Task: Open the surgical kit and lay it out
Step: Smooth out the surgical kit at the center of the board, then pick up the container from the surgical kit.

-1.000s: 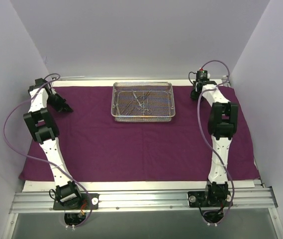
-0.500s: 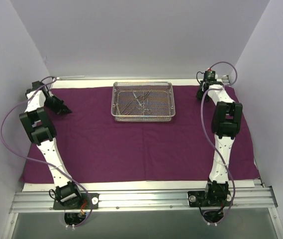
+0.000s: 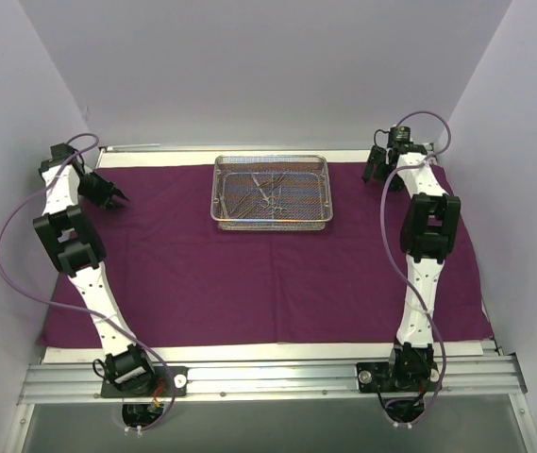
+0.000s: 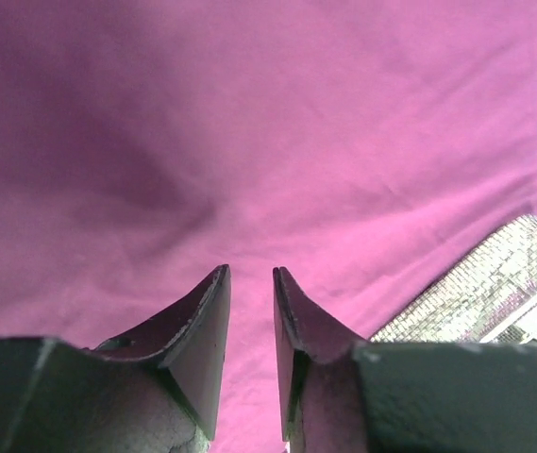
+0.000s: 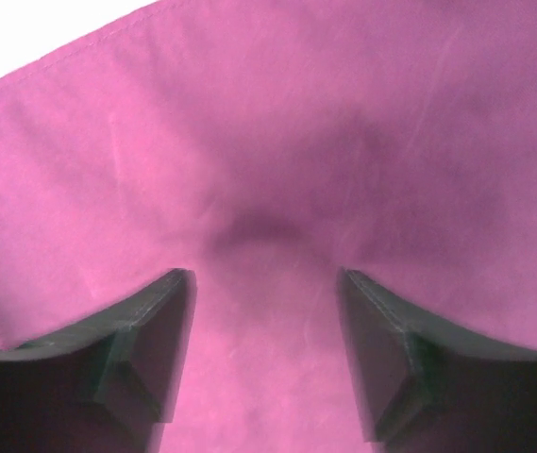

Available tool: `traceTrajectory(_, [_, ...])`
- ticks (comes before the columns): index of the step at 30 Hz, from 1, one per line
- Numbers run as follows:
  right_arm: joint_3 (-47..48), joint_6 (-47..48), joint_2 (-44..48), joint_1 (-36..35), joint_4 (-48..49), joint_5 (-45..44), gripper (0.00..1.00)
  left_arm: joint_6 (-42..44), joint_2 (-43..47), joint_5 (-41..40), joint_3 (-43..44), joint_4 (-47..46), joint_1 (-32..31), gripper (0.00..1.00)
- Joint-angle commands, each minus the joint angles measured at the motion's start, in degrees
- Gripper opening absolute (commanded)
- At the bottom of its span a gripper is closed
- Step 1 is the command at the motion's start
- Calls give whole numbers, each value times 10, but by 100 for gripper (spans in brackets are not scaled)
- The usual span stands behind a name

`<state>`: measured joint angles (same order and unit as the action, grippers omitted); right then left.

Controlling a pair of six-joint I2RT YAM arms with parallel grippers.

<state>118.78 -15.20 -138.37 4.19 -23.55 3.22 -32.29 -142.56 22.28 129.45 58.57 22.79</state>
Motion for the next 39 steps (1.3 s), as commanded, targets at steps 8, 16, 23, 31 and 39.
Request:
traceTrajectory(8, [12,-26,114,-38,-33,125,95,14,180,30,-132,-84,-82,40])
traceTrajectory(16, [48,-33,84,-66,-40,175,90,-8,176,131,-133,-163,-167,46])
traceTrajectory(23, [43,-18,56,-108,-39,152,85,8,149,115,-135,-172,-218,47])
traceTrajectory(31, [-1,-8,71,-134,-41,104,81,4,142,71,-112,-149,-254,47])
traceTrajectory(39, [20,-10,40,-144,-46,86,79,20,111,66,-100,-130,-267,46])
